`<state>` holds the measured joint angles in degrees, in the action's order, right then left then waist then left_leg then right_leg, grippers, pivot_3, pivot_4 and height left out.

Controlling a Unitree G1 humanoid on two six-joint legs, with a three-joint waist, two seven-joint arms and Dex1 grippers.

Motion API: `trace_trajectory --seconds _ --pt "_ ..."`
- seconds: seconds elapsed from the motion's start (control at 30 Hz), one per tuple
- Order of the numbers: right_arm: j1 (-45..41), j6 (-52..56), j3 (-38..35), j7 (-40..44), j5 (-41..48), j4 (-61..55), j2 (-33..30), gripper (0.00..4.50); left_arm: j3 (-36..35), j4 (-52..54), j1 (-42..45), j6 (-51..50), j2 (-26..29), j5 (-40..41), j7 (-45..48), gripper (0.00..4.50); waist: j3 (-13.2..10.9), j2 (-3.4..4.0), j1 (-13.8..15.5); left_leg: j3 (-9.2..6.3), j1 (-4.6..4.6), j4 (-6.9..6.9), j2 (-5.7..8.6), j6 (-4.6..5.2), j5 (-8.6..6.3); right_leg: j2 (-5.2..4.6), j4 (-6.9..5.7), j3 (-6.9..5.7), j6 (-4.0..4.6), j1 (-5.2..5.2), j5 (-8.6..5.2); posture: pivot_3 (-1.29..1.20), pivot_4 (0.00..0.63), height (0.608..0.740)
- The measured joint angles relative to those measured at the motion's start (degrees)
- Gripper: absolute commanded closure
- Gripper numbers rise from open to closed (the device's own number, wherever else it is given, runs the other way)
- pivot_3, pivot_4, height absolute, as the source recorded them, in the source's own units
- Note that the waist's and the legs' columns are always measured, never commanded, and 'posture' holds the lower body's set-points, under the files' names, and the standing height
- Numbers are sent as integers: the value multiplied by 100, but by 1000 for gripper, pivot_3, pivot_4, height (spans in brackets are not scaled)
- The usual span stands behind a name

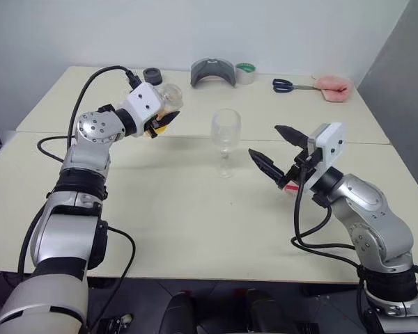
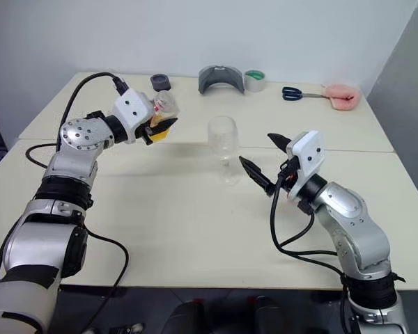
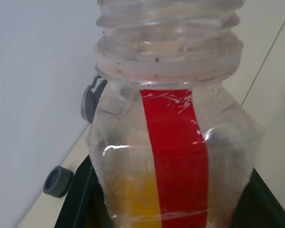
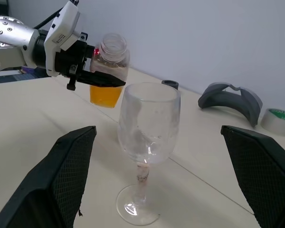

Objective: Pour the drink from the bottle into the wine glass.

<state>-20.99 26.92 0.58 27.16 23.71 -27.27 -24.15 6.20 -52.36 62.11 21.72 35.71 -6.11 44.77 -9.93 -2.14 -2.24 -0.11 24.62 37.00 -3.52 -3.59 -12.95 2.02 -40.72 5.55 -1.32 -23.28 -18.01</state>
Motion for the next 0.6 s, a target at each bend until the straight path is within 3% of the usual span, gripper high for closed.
trace_trajectory --seconds 0.27,0.6 --pt "-74 -212 32 2 -112 232 195 0 96 -354 603 412 -204 -136 204 2703 0 0 11 1 1 1 0 0 0 0 0 0 0 0 0 0 150 740" --pt "-87 -253 35 -8 -216 256 250 0 177 -910 766 575 -481 -289 200 2703 0 0 7 0 2 2 0 0 0 0 -2 0 0 -2 0 0 150 740"
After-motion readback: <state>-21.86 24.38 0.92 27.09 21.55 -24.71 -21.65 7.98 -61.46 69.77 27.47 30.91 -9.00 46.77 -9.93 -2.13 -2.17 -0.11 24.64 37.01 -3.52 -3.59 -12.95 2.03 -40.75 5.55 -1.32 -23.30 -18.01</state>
